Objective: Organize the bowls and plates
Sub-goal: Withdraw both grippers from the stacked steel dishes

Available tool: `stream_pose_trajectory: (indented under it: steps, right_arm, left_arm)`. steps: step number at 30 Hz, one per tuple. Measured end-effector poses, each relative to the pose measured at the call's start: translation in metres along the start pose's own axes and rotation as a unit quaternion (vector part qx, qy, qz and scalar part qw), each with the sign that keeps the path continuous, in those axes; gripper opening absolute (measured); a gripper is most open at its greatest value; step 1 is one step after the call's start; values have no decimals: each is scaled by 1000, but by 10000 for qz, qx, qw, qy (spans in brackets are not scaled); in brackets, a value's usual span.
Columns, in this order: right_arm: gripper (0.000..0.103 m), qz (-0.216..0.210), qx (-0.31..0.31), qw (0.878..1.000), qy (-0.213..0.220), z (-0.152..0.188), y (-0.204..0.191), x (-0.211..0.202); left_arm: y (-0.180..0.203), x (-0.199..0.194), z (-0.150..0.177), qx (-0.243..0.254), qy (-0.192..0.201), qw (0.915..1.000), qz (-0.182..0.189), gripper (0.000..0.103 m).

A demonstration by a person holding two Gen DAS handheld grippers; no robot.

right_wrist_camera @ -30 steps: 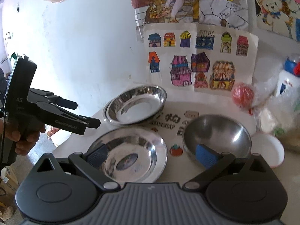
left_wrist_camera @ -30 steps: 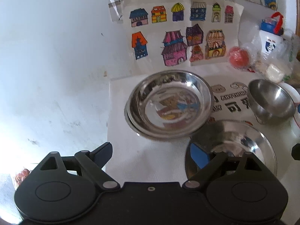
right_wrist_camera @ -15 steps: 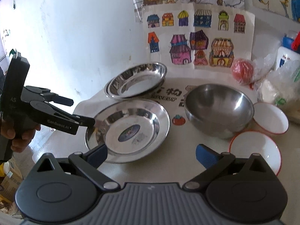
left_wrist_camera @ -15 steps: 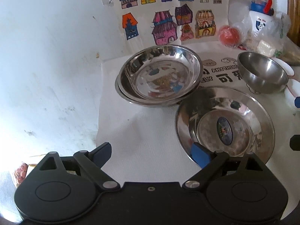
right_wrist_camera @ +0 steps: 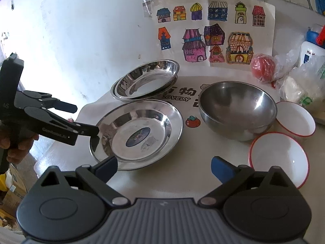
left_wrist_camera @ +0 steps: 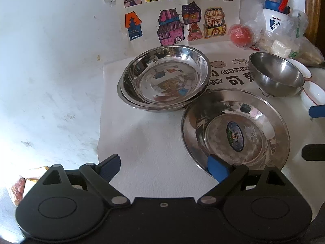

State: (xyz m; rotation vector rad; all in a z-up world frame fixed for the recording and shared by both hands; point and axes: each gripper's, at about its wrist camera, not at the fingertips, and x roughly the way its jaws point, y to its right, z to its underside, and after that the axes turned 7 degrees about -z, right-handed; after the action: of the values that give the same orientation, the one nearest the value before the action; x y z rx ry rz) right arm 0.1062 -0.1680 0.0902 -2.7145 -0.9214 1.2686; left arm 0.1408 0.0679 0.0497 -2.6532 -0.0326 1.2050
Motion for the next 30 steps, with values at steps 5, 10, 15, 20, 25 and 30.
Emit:
stream_pose_trajectory:
  steps: [5, 10, 15, 20, 25, 30]
  right_arm:
    - [94, 2, 93, 10000, -13, -4, 3, 8]
    - [87, -48, 85, 9999, -109, -10, 4, 21]
    - [85, -67, 178, 9996, -201, -12, 9, 31]
    - [85, -57, 200, 9995, -252, -14, 11, 37]
    - [85, -41, 204, 9995, -251, -17, 11, 41]
    - [85, -40, 167, 9996, -213, -21, 9, 40]
  left_arm:
    - [-5, 5, -3, -108, -79, 9998, 156, 93]
    - [-6, 8, -5, -140, -124, 9994, 289, 92]
    - [-5, 14, -7, -131, -184, 9989, 402, 90]
    - [-6, 19, -7, -171, -219, 9987, 437, 90]
    - [-5, 20, -9, -169, -209, 9985, 468, 90]
    - [-7, 19, -10, -204, -178, 9985, 467, 90]
